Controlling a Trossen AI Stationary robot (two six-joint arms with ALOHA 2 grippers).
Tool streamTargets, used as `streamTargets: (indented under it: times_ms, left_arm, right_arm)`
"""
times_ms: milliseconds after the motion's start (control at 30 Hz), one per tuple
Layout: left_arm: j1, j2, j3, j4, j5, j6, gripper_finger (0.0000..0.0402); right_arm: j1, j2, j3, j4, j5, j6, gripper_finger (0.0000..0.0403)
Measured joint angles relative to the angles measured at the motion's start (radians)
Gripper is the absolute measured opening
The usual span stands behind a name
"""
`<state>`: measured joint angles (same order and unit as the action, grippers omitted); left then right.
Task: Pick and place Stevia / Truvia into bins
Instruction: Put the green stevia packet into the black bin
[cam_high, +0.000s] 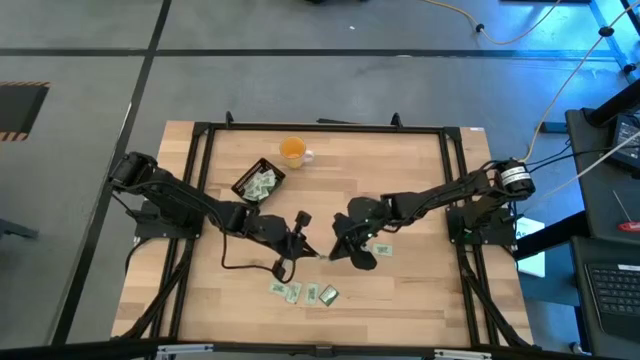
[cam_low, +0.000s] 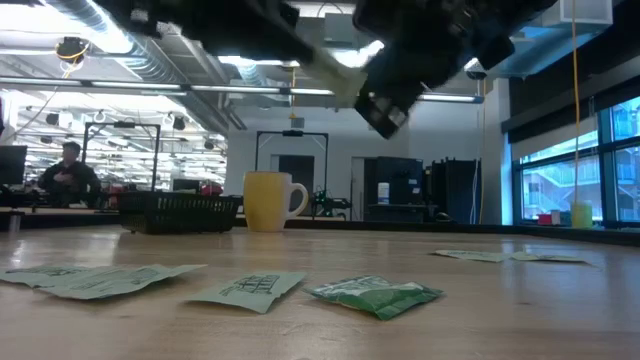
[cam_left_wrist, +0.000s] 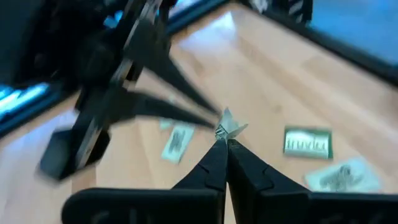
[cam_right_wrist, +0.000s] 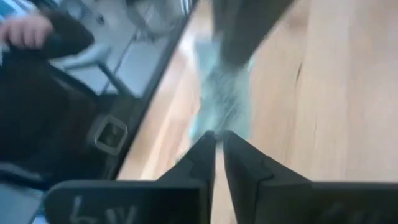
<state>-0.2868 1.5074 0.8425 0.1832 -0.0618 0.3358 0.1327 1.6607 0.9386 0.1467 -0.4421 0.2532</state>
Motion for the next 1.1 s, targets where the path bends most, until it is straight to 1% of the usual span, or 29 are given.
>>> streamTargets:
  times_ms: [100,233,333,467,633,800,867,933,1033,1100]
  left_arm:
    - [0.001,0.0,0.0,-0.071,-0.059,-0.01,0.0004]
    - [0.001,0.0,0.0,-0.189,-0.158,-0.065,0.0003]
    - [0.0,0.0,0.0,-0.296,-0.29,-0.122,0.0003]
    - [0.001,0.0,0.0,-0.458,-0.509,-0.194,0.0004]
    - [0.001,-0.034,0.0,-0.655,-0.71,-0.286,0.0003]
    - [0.002,-0.063,0.0,-0.875,-0.87,-0.49,0.0003]
    - [0.002,-0.064,0.0,-0.975,-0.918,-0.594,0.0002]
    - [0.005,-0.065,0.0,-1.058,-0.941,-0.7,0.0003]
    - [0.023,-0.065,-0.003,-1.14,-0.92,-0.831,0.0005]
    - [0.042,-0.066,-0.018,-1.143,-0.894,-0.879,0.0005]
  right_arm:
    - [-0.001,0.0,-0.001,-0.088,0.028,-0.001,0.006]
    - [-0.002,0.0,-0.001,-0.227,0.138,0.001,0.0088]
    - [-0.002,0.0,-0.001,-0.345,0.215,0.009,0.01]
    - [-0.001,0.0,-0.001,-0.481,0.283,0.084,0.0104]
    - [-0.001,0.001,-0.001,-0.569,0.295,0.16,0.0104]
    - [0.022,0.001,-0.001,-0.58,0.295,0.158,0.0104]
    - [0.038,0.001,-0.001,-0.569,0.305,0.158,0.0104]
    - [0.054,0.001,-0.001,-0.569,0.343,0.159,0.0104]
    - [0.072,0.002,-0.001,-0.574,0.37,0.17,0.0102]
    - [0.083,0.002,-0.001,-0.58,0.37,0.197,0.0101]
